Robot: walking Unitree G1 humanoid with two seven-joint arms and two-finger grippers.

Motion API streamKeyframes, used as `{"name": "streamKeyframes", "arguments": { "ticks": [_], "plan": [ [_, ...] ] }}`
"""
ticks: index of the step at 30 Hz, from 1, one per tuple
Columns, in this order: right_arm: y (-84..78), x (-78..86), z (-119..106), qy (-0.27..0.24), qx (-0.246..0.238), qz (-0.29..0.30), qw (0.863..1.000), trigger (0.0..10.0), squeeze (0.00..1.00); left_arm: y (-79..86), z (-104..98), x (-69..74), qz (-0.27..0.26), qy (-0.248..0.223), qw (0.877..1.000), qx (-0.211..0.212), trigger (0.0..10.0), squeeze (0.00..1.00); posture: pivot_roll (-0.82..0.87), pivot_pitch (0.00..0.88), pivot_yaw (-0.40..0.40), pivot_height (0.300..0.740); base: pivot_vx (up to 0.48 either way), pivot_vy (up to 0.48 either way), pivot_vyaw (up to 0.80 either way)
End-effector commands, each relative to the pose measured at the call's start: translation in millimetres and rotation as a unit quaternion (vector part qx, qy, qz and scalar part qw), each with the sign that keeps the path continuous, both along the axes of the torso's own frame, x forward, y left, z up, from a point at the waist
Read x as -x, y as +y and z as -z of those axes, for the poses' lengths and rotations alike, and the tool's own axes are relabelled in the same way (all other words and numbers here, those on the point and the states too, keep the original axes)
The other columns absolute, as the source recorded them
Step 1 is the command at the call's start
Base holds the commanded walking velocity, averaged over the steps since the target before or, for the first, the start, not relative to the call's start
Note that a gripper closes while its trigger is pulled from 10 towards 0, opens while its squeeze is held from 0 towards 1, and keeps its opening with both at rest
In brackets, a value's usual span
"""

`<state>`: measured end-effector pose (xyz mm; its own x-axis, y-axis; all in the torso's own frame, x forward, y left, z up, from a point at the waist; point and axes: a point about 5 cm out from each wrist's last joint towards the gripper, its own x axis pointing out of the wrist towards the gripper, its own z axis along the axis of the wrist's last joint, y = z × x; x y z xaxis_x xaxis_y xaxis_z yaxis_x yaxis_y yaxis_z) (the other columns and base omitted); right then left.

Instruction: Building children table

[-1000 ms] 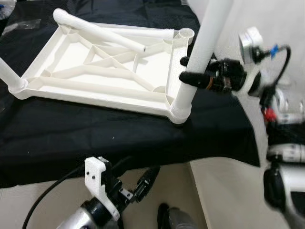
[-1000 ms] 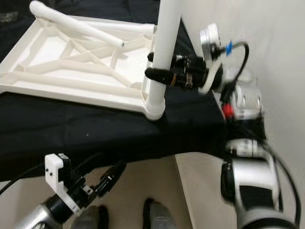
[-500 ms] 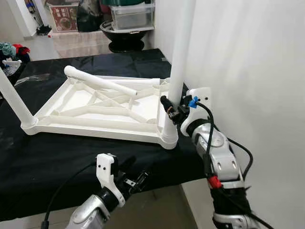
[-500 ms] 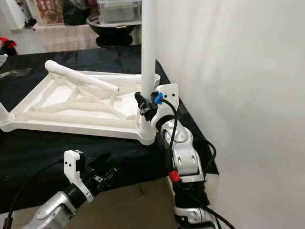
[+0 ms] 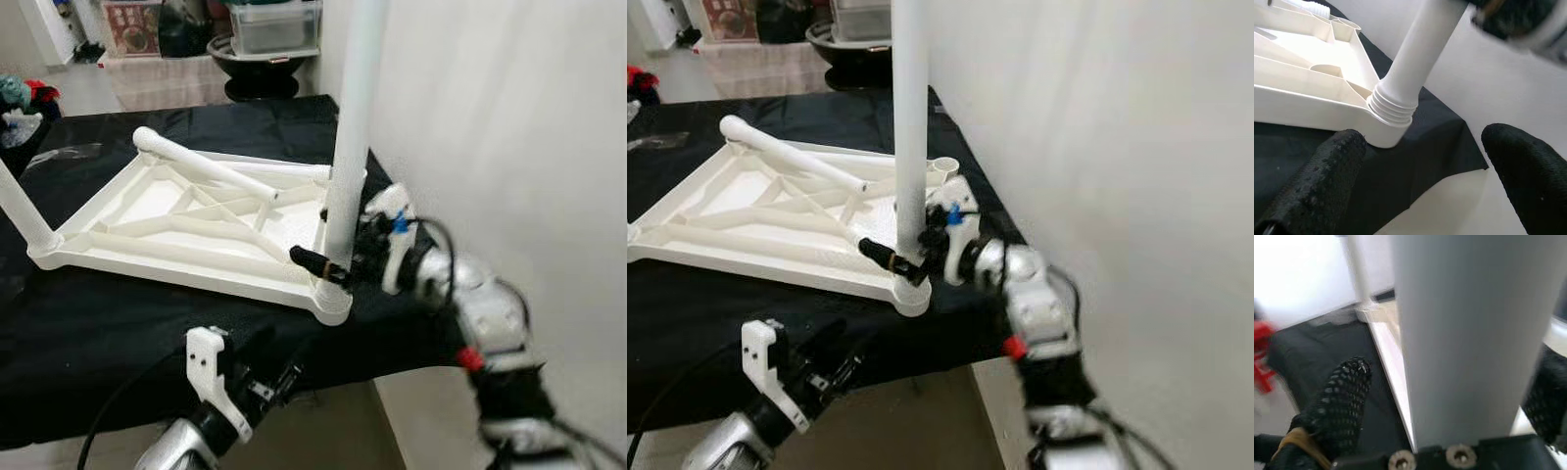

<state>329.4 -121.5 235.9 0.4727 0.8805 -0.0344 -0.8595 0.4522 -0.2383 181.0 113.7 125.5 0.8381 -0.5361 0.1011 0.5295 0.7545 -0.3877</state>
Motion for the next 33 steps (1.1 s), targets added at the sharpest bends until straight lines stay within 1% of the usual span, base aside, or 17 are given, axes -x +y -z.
{"name": "streamKeyframes", "arguments": {
  "ticks": [1, 5, 6, 8, 9, 12, 13, 14, 15, 16, 19, 20, 21, 28, 31, 32, 33],
  "plan": [
    [-12.5, -6.8, -8, -0.001, -0.012, -0.031, 0.999, 10.0, 1.00, -1.2, -4, 7.9, 0.006, 0.002, 1.000, -0.003, 10.0, 0.00, 0.03, 0.154, -0.069, 0.740, 0.000, 0.000, 0.00],
    [-18.4, -10.6, -15, -0.001, -0.013, -0.038, 0.999, 10.0, 1.00, -1.3, -7, 12.1, 0.008, 0.002, 1.000, -0.003, 10.0, 0.00, 0.04, 0.169, -0.067, 0.740, 0.000, 0.000, 0.00],
    [-33.5, -18.1, -34, 0.000, -0.016, -0.066, 0.998, 10.0, 1.00, -1.8, -14, 23.5, 0.012, 0.004, 1.000, 0.000, 10.0, 0.00, 0.06, 0.217, -0.067, 0.740, 0.000, 0.000, 0.00],
    [-38.0, -19.6, -39, 0.000, -0.014, -0.077, 0.997, 10.0, 1.00, -2.1, -16, 26.7, 0.013, 0.004, 1.000, 0.000, 10.0, 0.00, 0.06, 0.217, -0.067, 0.740, 0.000, 0.000, 0.00],
    [-43.3, -19.9, -47, 0.000, -0.013, -0.100, 0.995, 10.0, 1.00, -2.3, -19, 30.7, 0.014, 0.005, 1.000, 0.000, 10.0, 0.00, 0.07, 0.239, -0.066, 0.740, 0.000, 0.000, 0.00],
    [-46.2, -19.3, -52, 0.000, -0.011, -0.116, 0.993, 10.0, 1.00, -2.4, -21, 33.3, 0.014, 0.005, 1.000, 0.000, 10.0, 0.00, 0.07, 0.243, -0.065, 0.740, 0.000, 0.000, 0.00],
    [-49.3, -19.3, -58, -0.005, -0.010, -0.134, 0.991, 10.0, 0.00, -2.5, -23, 35.8, 0.015, 0.006, 1.000, 0.000, 10.0, 0.00, 0.07, 0.253, -0.067, 0.740, 0.000, 0.000, 0.00],
    [-49.3, -19.3, -58, -0.005, -0.010, -0.134, 0.991, 10.0, 0.00, -2.5, -23, 35.8, 0.015, 0.006, 1.000, 0.000, 10.0, 0.00, 0.07, 0.253, -0.067, 0.740, 0.000, 0.000, 0.00],
    [-56.6, -22.0, -70, -0.012, -0.019, -0.158, 0.987, 10.0, 0.00, -2.3, -28, 40.8, 0.015, 0.009, 1.000, 0.000, 10.0, 0.00, 0.08, 0.273, -0.068, 0.740, 0.000, 0.000, 0.00],
    [-59.1, -23.1, -74, -0.015, -0.022, -0.165, 0.986, 10.0, 0.00, -2.3, -29, 42.4, 0.015, 0.009, 1.000, -0.001, 10.0, 0.00, 0.08, 0.275, -0.068, 0.740, 0.000, 0.000, 0.00],
    [-63.0, -22.8, -78, -0.017, -0.029, -0.171, 0.985, 10.0, 0.00, -2.1, -30, 43.4, 0.015, 0.010, 1.000, -0.001, 10.0, 0.00, 0.08, 0.275, -0.067, 0.740, 0.000, 0.000, 0.00],
    [-68.0, -22.4, -82, -0.019, -0.036, -0.178, 0.983, 2.7, 0.00, -1.9, -30, 44.1, 0.015, 0.011, 1.000, -0.001, 10.0, 0.00, 0.08, 0.274, -0.066, 0.740, 0.000, 0.000, 0.00],
    [-71.5, -21.5, -85, -0.020, -0.041, -0.185, 0.982, 0.0, 0.00, -1.8, -31, 44.8, 0.014, 0.013, 1.000, -0.002, 10.0, 0.00, 0.08, 0.274, -0.066, 0.740, 0.000, 0.000, 0.00],
    [-77.4, -15.2, -81, -0.024, -0.032, -0.185, 0.982, 0.0, 0.00, -0.2, -30, 40.9, 0.013, 0.017, 1.000, -0.004, 10.0, 0.00, 0.06, 0.253, -0.061, 0.740, 0.000, 0.000, 0.00],
    [-76.4, -5.3, -61, -0.015, -0.004, -0.152, 0.988, 0.0, 0.00, 0.4, -26, 35.4, 0.013, 0.019, 1.000, -0.005, 10.0, 0.00, 0.04, 0.222, -0.070, 0.740, 0.000, 0.000, 0.00],
    [-76.4, -5.3, -61, -0.015, -0.004, -0.152, 0.988, 0.0, 0.00, 0.4, -26, 35.4, 0.013, 0.019, 1.000, -0.005, 10.0, 0.00, 0.04, 0.222, -0.070, 0.740, 0.000, 0.000, 0.00],
    [-73.0, 2.7, -50, 0.005, 0.001, -0.128, 0.992, 0.0, 0.00, 0.7, -23, 32.1, 0.012, 0.019, 1.000, -0.004, 10.0, 0.00, 0.02, 0.199, -0.082, 0.740, 0.000, 0.000, 0.00]
  ]
}}
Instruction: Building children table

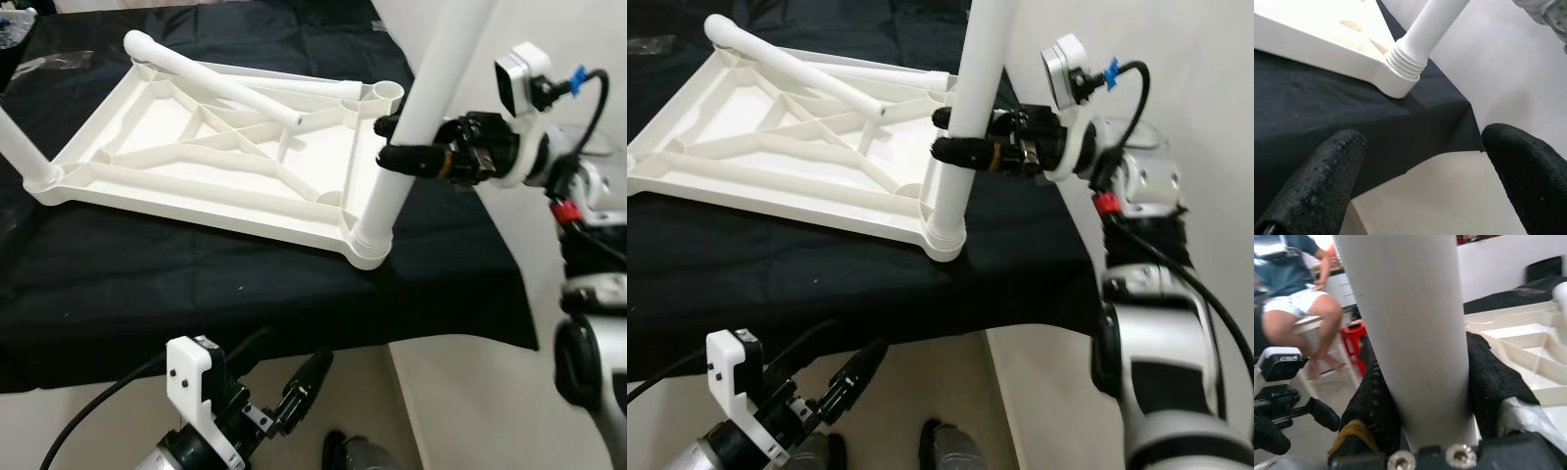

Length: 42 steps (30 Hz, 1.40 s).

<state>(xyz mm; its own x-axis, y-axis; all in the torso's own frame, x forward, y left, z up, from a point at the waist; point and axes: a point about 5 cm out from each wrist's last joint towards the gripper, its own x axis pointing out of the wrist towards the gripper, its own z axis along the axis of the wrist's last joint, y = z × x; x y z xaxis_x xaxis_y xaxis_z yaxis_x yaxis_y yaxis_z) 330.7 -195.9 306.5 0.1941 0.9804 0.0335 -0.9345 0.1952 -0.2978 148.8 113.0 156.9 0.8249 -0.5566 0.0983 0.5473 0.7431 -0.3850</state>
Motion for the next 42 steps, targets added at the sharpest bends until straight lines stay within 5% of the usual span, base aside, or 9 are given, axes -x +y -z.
{"name": "streamKeyframes", "arguments": {
  "ticks": [1, 6, 7, 10, 18, 19, 21, 22, 42],
  "plan": [
    [5.8, 10.2, 32, 0.061, 0.034, 0.046, 0.997, 0.0, 0.00, 1.7, 12, -4.1, -0.001, 0.020, 1.000, -0.002, 10.0, 0.00, 0.00, 0.171, -0.099, 0.740, 0.000, 0.000, 0.00],
    [42.8, 18.4, 76, 0.033, 0.065, 0.254, 0.964, 0.0, 0.00, 2.5, 23, -14.1, -0.003, 0.023, 1.000, -0.004, 10.0, 0.00, -0.01, 0.114, -0.140, 0.740, 0.000, 0.000, 0.00],
    [71.0, 24.3, 99, 0.085, -0.014, 0.396, 0.914, 0.0, 0.00, 4.2, 27, -19.4, -0.006, 0.024, 1.000, -0.005, 10.0, 0.00, -0.04, 0.082, -0.143, 0.740, 0.000, 0.000, 0.00],
    [123.9, 24.3, 132, 0.132, -0.007, 0.446, 0.885, 0.0, 0.00, 4.2, 36, -34.9, -0.011, 0.024, 1.000, -0.010, 10.0, 0.00, -0.01, 0.003, -0.126, 0.740, 0.000, 0.000, 0.00],
    [144.1, 1.7, 126, 0.115, 0.002, 0.392, 0.913, 0.0, 0.00, 6.0, 44, -50.7, -0.018, 0.025, 0.999, -0.012, 10.0, 0.00, -0.02, 0.000, -0.108, 0.740, 0.000, 0.000, 0.00],
    [140.0, -1.8, 120, 0.111, 0.003, 0.391, 0.914, 10.0, 0.00, 6.5, 45, -54.0, -0.022, 0.024, 0.999, -0.012, 10.0, 0.00, -0.02, 0.000, -0.106, 0.740, 0.000, 0.000, 0.00],
    [130.0, -0.1, 115, 0.118, -0.005, 0.340, 0.933, 10.0, 0.07, 5.8, 44, -54.2, -0.024, 0.021, 0.999, -0.012, 10.0, 0.00, -0.03, 0.000, -0.097, 0.740, 0.000, 0.000, 0.00],
    [128.5, 4.2, 113, 0.118, -0.008, 0.320, 0.940, 10.0, 1.00, 5.5, 43, -52.7, -0.024, 0.020, 0.999, -0.011, 10.0, 0.00, -0.02, 0.000, -0.095, 0.740, 0.000, 0.000, 0.00],
    [45.9, -17.1, 37, 0.023, 0.025, 0.082, 0.996, 10.0, 1.00, 1.2, 24, -13.6, -0.004, 0.009, 1.000, -0.001, 10.0, 0.00, 0.05, 0.168, -0.077, 0.740, 0.000, 0.000, 0.00]
  ]
}}
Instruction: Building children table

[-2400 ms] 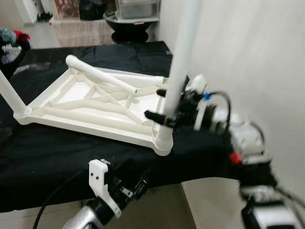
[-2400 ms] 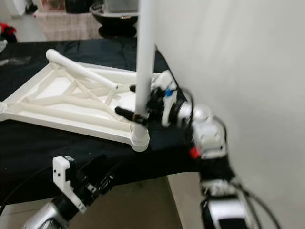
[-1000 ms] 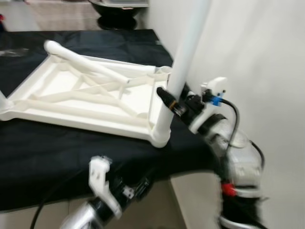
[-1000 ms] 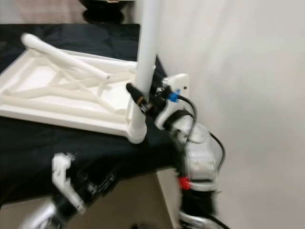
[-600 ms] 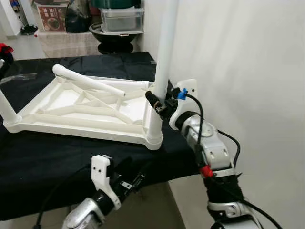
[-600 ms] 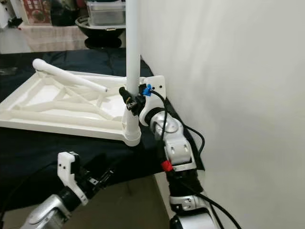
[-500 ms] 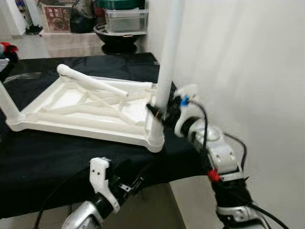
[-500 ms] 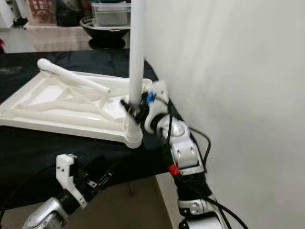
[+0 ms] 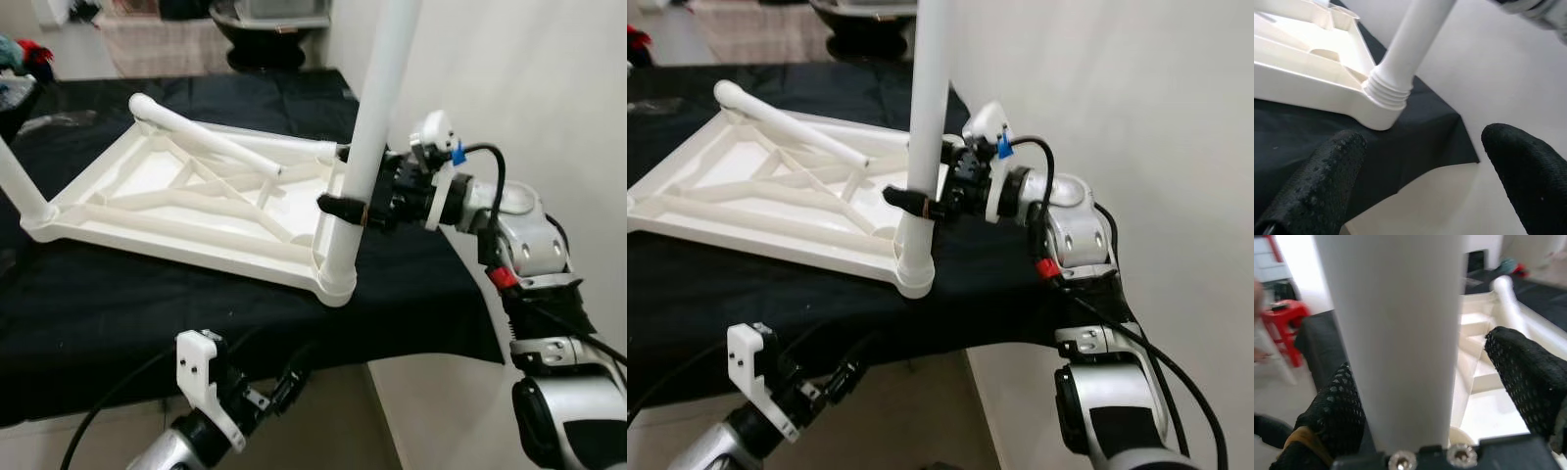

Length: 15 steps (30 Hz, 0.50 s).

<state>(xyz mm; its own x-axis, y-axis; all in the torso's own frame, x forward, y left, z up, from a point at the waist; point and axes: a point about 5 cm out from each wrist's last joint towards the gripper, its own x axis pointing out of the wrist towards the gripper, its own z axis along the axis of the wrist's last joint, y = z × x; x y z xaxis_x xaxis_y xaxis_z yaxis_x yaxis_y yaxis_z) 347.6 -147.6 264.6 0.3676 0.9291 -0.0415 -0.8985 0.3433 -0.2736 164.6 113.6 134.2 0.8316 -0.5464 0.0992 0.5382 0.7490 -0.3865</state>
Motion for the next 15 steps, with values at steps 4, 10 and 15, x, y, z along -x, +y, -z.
{"name": "streamKeyframes", "arguments": {
  "ticks": [4, 10, 15],
  "plan": [
    [-18.4, 0.7, -28, -0.001, -0.024, -0.068, 0.997, 10.0, 0.00, 0.1, -7, 13.0, 0.005, 0.008, 1.000, 0.000, 10.0, 0.00, 0.08, 0.209, -0.072, 0.740, 0.000, 0.000, 0.00],
    [-27.8, -1.7, -42, -0.008, -0.041, -0.087, 0.995, 0.0, 0.00, -0.9, -12, 19.2, 0.007, 0.010, 1.000, 0.001, 10.0, 0.00, 0.08, 0.232, -0.066, 0.740, 0.000, 0.000, 0.00],
    [-35.0, -1.0, -48, -0.009, -0.041, -0.122, 0.992, 0.0, 0.00, -1.7, -15, 22.9, 0.008, 0.013, 1.000, 0.000, 10.0, 0.00, 0.07, 0.237, -0.064, 0.740, 0.000, 0.000, 0.00]
  ]
}}
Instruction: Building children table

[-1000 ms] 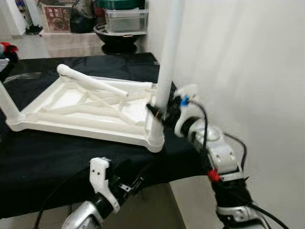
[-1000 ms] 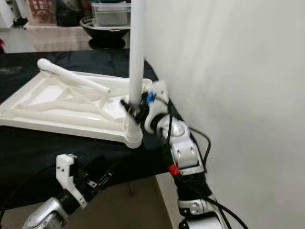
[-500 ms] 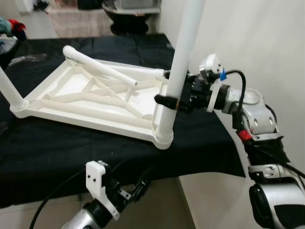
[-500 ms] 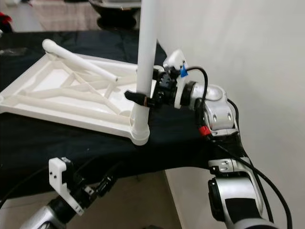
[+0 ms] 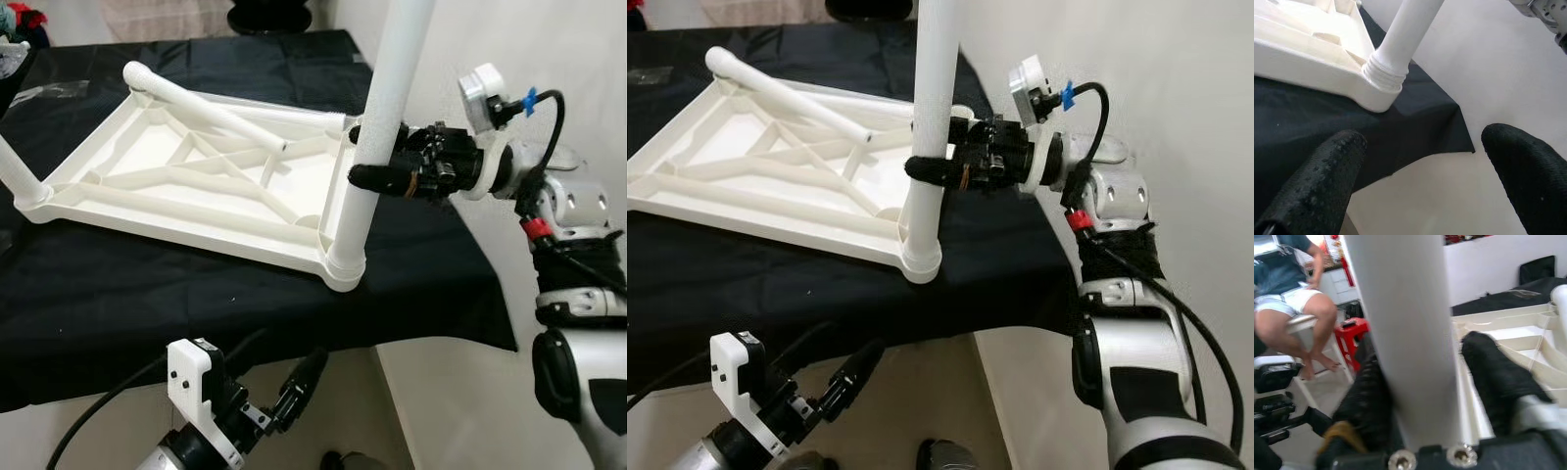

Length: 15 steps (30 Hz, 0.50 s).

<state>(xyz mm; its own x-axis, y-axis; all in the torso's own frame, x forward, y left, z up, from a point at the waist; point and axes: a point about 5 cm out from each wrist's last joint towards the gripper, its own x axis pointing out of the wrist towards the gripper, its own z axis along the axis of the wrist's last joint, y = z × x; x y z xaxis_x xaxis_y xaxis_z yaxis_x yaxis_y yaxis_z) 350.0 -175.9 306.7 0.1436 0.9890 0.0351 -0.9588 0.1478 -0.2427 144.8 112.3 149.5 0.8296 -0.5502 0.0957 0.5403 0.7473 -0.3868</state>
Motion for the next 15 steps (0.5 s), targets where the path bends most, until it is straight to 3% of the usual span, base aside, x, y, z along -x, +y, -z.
{"name": "streamKeyframes", "arguments": {
  "ticks": [1, 6, 9, 10, 11, 12, 13, 14, 15],
  "plan": [
    [-6.7, 1.4, -6, -0.015, -0.002, -0.006, 1.000, 0.0, 0.00, -0.3, 0, 3.2, 0.006, 0.012, 1.000, 0.001, 10.0, 0.00, 0.07, 0.237, -0.064, 0.740, 0.000, 0.000, 0.00],
    [-10.1, 3.3, 2, -0.011, 0.018, -0.010, 1.000, 0.0, 0.00, -1.1, 1, 0.9, 0.007, 0.015, 1.000, 0.001, 10.0, 0.00, 0.05, 0.222, -0.069, 0.740, 0.000, 0.000, 0.00],
    [-13.9, 4.3, 16, 0.002, 0.044, 0.044, 0.998, 0.0, 0.00, -2.0, 4, -2.4, 0.006, 0.016, 1.000, 0.001, 10.0, 0.00, 0.04, 0.200, -0.084, 0.740, 0.000, 0.000, 0.00],
    [-13.0, 5.6, 30, 0.025, 0.052, 0.098, 0.993, 0.0, 0.00, -2.1, 7, -4.9, 0.005, 0.017, 1.000, 0.001, 10.0, 0.00, 0.03, 0.170, -0.120, 0.740, 0.000, 0.000, 0.00],
    [1.0, 2.2, 61, 0.056, 0.045, 0.249, 0.966, 0.0, 0.00, -1.9, 11, -8.8, 0.003, 0.018, 1.000, 0.001, 10.0, 0.00, 0.03, 0.125, -0.160, 0.740, 0.000, 0.000, 0.00],
    [1.0, 2.2, 61, 0.056, 0.045, 0.249, 0.966, 0.0, 0.00, -1.9, 11, -8.8, 0.003, 0.018, 1.000, 0.001, 10.0, 0.00, 0.03, 0.125, -0.160, 0.740, 0.000, 0.000, 0.00],
    [6.6, 2.4, 81, 0.073, 0.038, 0.361, 0.929, 0.0, 0.00, -1.3, 15, -12.7, 0.001, 0.019, 1.000, 0.001, 10.0, 0.00, 0.02, 0.108, -0.160, 0.740, 0.000, 0.000, 0.00],
    [21.4, 23.2, 130, 0.136, 0.043, 0.488, 0.861, 0.0, 0.00, -0.6, 18, -18.5, -0.001, 0.018, 1.000, 0.001, 10.0, 0.00, 0.00, 0.087, -0.148, 0.740, 0.000, 0.000, 0.00],
    [21.4, 23.2, 130, 0.136, 0.043, 0.488, 0.861, 0.0, 0.00, -0.6, 18, -18.5, -0.001, 0.018, 1.000, 0.001, 10.0, 0.00, 0.00, 0.087, -0.148, 0.740, 0.000, 0.000, 0.00]
  ]
}}
